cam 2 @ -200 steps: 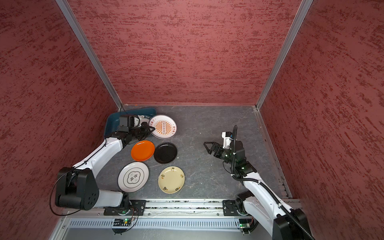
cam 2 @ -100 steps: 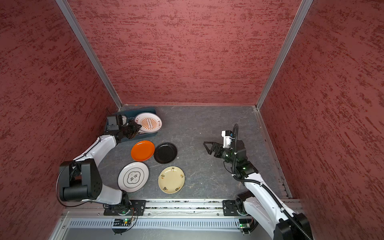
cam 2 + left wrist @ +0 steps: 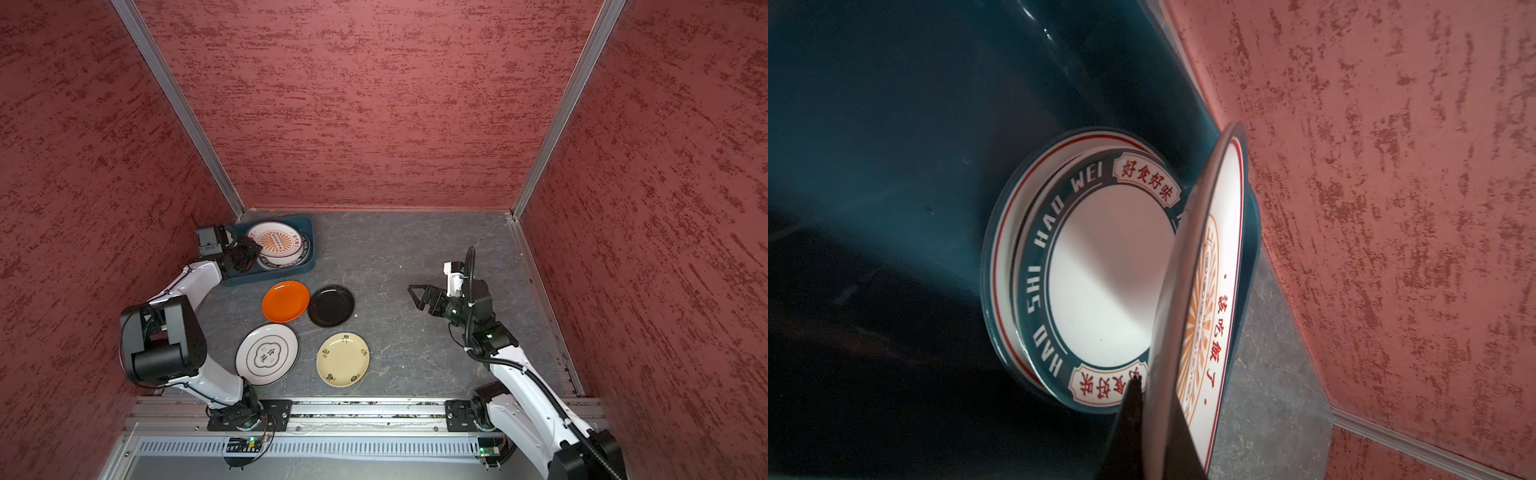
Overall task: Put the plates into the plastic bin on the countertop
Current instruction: 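Lower the sunburst plate into the teal bin and open the left gripper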
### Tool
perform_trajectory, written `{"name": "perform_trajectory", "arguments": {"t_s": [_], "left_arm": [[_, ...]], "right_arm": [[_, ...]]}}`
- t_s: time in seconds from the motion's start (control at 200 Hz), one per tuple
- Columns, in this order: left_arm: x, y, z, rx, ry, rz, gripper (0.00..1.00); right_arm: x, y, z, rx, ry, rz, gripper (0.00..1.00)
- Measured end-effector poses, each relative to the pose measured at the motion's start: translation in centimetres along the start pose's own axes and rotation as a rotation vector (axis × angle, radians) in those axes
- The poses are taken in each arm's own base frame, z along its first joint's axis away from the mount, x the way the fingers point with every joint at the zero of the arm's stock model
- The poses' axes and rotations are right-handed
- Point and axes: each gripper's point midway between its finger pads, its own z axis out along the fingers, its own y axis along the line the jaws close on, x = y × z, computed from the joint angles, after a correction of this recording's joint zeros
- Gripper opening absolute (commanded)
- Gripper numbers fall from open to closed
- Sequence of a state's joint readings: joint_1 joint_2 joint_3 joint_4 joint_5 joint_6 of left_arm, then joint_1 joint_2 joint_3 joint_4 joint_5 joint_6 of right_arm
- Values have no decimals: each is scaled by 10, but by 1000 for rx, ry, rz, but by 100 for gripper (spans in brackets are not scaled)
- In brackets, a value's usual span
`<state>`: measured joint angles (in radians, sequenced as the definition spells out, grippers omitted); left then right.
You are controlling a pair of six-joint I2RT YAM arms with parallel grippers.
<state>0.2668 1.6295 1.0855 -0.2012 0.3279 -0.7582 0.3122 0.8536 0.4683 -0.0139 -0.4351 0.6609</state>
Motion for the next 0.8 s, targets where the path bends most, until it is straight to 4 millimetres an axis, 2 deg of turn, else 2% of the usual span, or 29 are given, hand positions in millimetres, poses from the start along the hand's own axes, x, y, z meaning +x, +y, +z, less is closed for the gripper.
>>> {"name": "perform_trajectory", "arguments": {"t_s": [0.21, 0.316, 0.431, 0.501, 0.586, 0.666, 0.797], "left_arm": [[3, 19, 21, -55, 25, -3, 0], [4, 22, 27, -65, 35, 6, 0], [4, 20, 33, -72, 40, 29, 13], [0, 15, 33, -66, 30, 53, 30], [-5, 9, 32, -59, 16, 63, 39], [-8, 7, 32, -58, 9, 85, 57], [-8, 6, 31, -78, 7, 101, 63]], "right_arm": [[3, -8, 0, 35, 9, 13, 99], [4, -10, 0, 49, 10, 18, 99], [3, -13, 0, 62, 4, 21, 99], [3, -14, 0, 67, 0, 25, 99], [2, -15, 0, 71, -4, 32, 99], [2, -15, 0, 74, -5, 39, 99], [2, -16, 0, 77, -7, 43, 99]]}}
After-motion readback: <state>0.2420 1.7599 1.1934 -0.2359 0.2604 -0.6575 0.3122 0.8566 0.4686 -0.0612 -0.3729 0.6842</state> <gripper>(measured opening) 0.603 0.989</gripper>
